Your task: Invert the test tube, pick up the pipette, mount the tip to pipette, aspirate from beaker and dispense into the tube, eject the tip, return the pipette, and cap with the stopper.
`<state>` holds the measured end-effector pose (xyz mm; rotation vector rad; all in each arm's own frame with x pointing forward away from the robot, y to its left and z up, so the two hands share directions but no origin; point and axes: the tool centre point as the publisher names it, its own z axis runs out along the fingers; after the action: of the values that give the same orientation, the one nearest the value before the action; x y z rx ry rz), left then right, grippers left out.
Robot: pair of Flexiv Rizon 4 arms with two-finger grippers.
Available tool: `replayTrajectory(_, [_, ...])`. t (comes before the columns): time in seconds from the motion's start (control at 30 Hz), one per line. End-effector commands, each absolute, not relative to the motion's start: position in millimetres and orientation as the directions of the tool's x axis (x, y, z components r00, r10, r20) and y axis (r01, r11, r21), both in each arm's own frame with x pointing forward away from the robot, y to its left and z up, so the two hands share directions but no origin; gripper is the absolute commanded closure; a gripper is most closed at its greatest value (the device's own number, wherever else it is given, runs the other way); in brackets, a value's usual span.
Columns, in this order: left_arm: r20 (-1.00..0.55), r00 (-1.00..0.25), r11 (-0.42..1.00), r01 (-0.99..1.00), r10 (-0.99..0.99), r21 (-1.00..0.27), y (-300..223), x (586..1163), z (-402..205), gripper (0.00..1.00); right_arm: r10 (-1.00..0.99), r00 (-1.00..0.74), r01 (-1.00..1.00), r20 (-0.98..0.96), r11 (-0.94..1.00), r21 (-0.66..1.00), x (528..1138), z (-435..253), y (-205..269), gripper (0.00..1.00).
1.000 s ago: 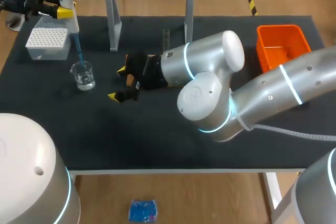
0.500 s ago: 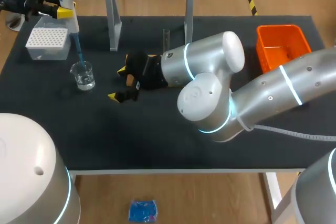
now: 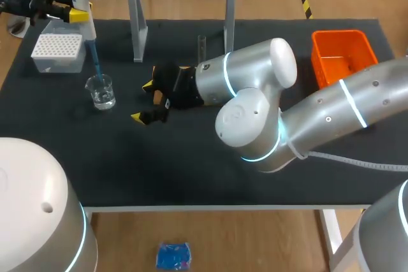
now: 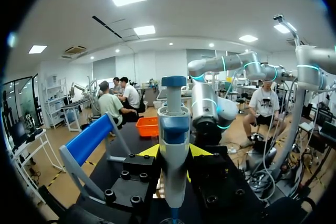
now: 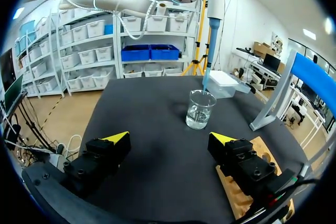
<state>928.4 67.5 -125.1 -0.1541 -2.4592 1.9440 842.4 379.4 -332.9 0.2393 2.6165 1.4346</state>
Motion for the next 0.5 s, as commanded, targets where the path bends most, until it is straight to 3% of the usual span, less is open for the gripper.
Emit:
replayTrajectory(0.03, [-0.058, -0.995, 0.22, 0.074, 0.077, -0.973, 72.2, 928.9, -130.2, 1.0, 0.209, -0.976, 0.069, -0.052, 0.529, 0.846, 842.2, -332.6, 378.3, 0.0])
replayTrajectory(0.5, [-0.046, -0.997, 0.177, 0.056, 0.06, -0.983, 81.9, 933.8, -146.6, 1.0, 0.209, -0.976, 0.069, -0.052, 0.529, 0.846, 842.2, -332.6, 378.3, 0.0])
